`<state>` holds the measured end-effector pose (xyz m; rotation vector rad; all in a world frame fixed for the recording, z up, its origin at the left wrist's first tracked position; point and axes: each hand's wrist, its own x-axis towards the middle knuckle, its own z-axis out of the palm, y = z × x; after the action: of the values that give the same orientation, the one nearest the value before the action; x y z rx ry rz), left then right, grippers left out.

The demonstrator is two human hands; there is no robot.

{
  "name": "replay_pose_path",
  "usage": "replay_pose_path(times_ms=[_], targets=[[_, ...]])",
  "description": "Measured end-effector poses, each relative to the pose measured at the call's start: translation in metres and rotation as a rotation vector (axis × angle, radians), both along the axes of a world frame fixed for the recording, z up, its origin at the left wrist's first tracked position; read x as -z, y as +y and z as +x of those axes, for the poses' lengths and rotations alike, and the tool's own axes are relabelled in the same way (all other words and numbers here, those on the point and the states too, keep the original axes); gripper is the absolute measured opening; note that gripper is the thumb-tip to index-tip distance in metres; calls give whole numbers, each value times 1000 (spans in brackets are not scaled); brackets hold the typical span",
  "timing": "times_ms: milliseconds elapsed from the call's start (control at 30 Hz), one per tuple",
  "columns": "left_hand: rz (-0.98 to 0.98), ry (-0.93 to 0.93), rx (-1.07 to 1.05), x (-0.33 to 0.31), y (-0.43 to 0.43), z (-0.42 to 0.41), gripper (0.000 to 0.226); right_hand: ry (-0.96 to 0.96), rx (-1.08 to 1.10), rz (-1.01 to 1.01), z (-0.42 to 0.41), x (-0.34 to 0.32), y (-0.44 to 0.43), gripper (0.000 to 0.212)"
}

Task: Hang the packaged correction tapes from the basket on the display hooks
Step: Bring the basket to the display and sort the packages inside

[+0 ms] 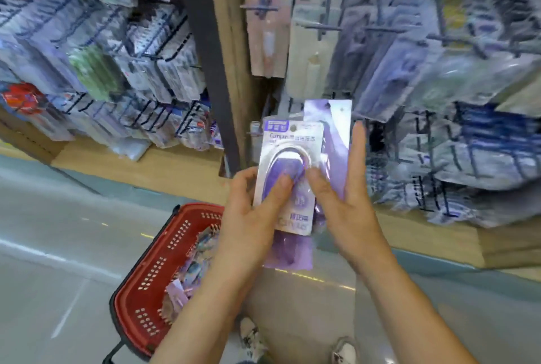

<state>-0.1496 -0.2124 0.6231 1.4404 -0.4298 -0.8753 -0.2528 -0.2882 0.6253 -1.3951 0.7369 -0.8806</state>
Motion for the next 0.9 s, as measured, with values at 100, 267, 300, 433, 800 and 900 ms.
replay_pose_path(times_ms=[100, 267, 300, 433, 800, 900], targets=[[23, -55, 60, -10, -14, -54, 46, 12, 109, -64, -64, -8, -12, 75], [-15, -250, 120, -33, -41, -150, 23, 44, 163, -79, -169, -19, -26, 54], [-32, -287, 125, -41, -47, -169, 20, 21, 184, -66, -188, -23, -27, 51], [-145, -291, 197, -64, -70, -238, 16, -43, 249, -112, -256, -43, -34, 49], [-179, 141, 447, -87, -122, -319, 12, 4, 401, -207, -350, -60, -55, 90], [-181, 155, 550, -85, -129, -331, 17, 24, 464, -240, -367, -64, -55, 90]])
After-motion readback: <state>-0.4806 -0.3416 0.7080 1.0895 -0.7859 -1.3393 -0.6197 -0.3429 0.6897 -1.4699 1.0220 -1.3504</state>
